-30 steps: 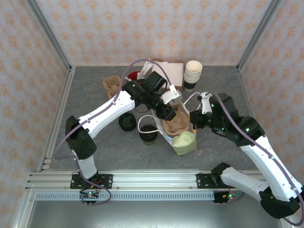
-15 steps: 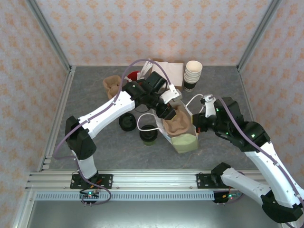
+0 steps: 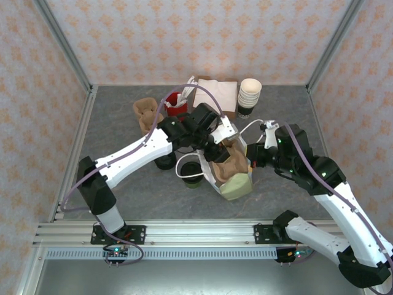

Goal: Pack the takeout coffee

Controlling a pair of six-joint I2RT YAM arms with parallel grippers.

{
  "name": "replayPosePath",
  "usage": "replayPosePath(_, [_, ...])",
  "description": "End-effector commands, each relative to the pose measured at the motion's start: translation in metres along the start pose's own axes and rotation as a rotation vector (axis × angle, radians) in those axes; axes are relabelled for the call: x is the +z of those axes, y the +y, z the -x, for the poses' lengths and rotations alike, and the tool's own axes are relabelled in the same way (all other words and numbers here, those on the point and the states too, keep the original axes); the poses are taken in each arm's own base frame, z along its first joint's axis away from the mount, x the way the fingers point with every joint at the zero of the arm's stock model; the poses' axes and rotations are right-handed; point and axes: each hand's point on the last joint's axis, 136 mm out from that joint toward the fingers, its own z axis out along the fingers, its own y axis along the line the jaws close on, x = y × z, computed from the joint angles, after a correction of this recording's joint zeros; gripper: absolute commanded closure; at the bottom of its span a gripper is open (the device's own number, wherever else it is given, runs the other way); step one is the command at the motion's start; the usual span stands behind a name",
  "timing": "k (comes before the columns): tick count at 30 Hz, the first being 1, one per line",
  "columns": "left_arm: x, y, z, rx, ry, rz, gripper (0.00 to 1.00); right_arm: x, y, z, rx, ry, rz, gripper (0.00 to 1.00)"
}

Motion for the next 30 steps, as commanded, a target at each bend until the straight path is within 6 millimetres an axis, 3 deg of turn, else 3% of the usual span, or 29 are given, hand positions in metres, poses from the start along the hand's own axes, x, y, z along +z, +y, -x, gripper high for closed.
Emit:
replayPosePath(1, [-0.013, -0.004, 0.015, 0.096, -0.078, 0.051, 0.64, 0.003, -0.004, 0.010, 0.059, -0.052, -0.020, 1.00])
replayPosePath(14, [0.003, -0.003, -0.002, 0.205, 0.028, 0.133, 0.64, 0.006, 0.008, 0.017, 0.081, -0.053, 0.030, 1.00])
replayPosePath(30, [0.024, 0.007, -0.007, 0.231, 0.063, 0.150, 0.64, 0.005, 0.015, 0.013, 0.064, -0.037, 0.071, 1.00])
